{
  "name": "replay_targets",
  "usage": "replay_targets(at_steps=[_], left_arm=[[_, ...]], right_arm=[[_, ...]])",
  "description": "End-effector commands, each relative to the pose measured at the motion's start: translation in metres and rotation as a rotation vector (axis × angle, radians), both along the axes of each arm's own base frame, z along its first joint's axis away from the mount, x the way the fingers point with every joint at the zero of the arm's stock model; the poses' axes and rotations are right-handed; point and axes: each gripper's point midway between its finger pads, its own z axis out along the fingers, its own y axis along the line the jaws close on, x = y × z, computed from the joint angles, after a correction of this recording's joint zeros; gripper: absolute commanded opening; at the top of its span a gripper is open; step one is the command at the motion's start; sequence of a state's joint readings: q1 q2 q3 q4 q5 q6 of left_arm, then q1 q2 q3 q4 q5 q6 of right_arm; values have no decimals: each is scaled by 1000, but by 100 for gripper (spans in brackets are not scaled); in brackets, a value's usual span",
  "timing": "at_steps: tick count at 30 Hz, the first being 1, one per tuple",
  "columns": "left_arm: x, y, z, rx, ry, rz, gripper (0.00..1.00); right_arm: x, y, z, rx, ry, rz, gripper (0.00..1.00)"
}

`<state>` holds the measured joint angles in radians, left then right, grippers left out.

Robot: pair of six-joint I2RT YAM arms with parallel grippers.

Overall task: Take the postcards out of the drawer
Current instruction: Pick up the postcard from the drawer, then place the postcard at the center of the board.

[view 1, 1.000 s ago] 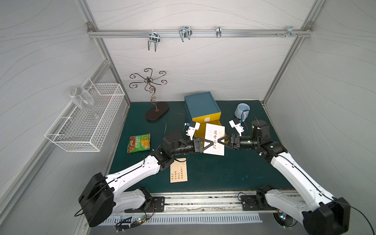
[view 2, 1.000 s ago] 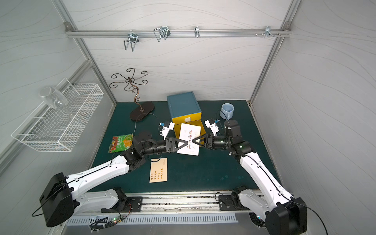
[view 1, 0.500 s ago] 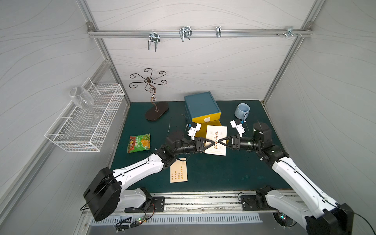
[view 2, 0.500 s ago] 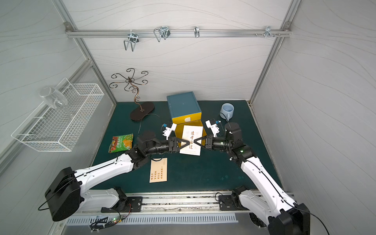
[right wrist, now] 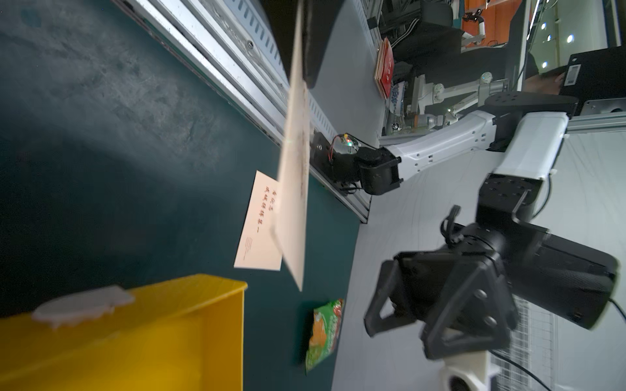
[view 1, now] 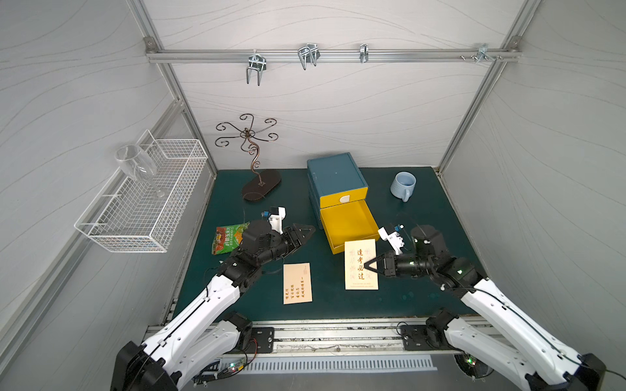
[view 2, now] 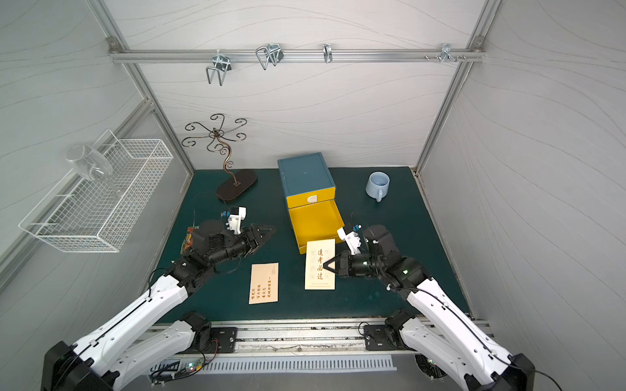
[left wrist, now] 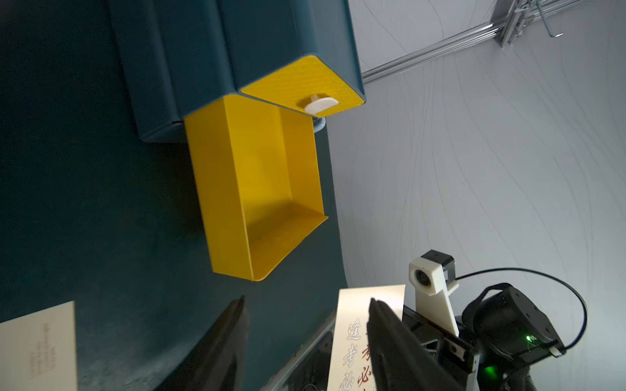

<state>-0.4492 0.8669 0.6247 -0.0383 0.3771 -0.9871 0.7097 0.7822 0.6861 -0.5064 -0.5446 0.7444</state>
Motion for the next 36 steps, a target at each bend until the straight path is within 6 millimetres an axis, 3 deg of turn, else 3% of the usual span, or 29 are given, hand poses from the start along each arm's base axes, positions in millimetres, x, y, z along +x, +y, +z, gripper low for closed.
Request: replay_targets(at_steps=[1, 7, 13, 23, 29, 36], left_arm=[[4, 21, 10, 64, -47, 64, 65], [4, 35, 6, 89, -63, 106, 72], [0, 37, -3, 98, -48, 102, 74], [-3, 42, -9, 114, -49, 110, 76], [-3, 44, -11, 121, -45, 112, 77], [-4, 48, -13, 131, -44, 116, 78]], right_arm=[[-4, -7, -36, -145, 39, -108, 0], [-15, 10, -72, -273, 17, -122, 0], [-18, 33, -93, -390, -24, -121, 0], [0, 56, -94, -418, -73, -167, 0], [0, 76, -107, -448, -45, -119, 0], [1, 82, -121, -491, -22, -112, 0]])
